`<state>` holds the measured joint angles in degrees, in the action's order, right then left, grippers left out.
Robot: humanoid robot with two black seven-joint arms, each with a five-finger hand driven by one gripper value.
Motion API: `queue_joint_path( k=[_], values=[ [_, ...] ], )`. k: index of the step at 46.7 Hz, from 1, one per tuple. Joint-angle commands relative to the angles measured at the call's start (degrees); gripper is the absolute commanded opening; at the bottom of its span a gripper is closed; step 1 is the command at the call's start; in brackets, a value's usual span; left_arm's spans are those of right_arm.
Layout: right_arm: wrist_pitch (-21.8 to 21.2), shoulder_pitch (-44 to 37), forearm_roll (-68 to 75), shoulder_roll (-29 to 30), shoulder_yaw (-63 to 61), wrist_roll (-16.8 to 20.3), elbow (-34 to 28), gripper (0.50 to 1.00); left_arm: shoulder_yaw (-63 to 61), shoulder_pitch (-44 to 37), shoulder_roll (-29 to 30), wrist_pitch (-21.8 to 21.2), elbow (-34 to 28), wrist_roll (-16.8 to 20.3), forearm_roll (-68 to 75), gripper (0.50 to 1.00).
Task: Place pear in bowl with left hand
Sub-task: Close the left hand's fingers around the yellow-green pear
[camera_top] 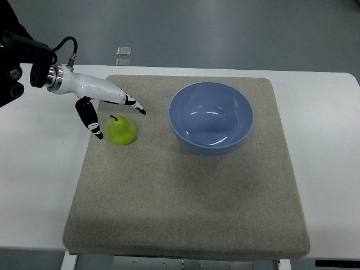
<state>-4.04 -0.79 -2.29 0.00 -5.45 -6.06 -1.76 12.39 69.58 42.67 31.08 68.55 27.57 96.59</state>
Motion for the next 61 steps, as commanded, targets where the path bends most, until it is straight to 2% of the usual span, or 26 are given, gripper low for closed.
queue_joint_path(
  k=[1, 12, 27, 61],
  values=[
    [0.00, 0.00, 0.00, 0.00, 0.00, 0.00, 0.00, 0.926, -0.18, -0.41, -0.39, -0.23, -1.22, -0.23, 0.09, 0.992],
    [0.00, 0.00, 0.00, 0.00, 0.00, 0.00, 0.00, 0.926, -0.18, -0.49, -1.01, -0.58, -4.83, -0.23, 0.18, 0.992],
    [0.00, 0.00, 0.00, 0.00, 0.00, 0.00, 0.00, 0.926, -1.93, -0.32, -2.06, -0.58, -4.83, -0.14, 4.39, 0.988],
    [0.00, 0.00, 0.00, 0.00, 0.00, 0.00, 0.00, 0.926, -1.93, -2.34, -4.35, -0.58, -4.30, -0.06, 3.96, 0.988]
  ],
)
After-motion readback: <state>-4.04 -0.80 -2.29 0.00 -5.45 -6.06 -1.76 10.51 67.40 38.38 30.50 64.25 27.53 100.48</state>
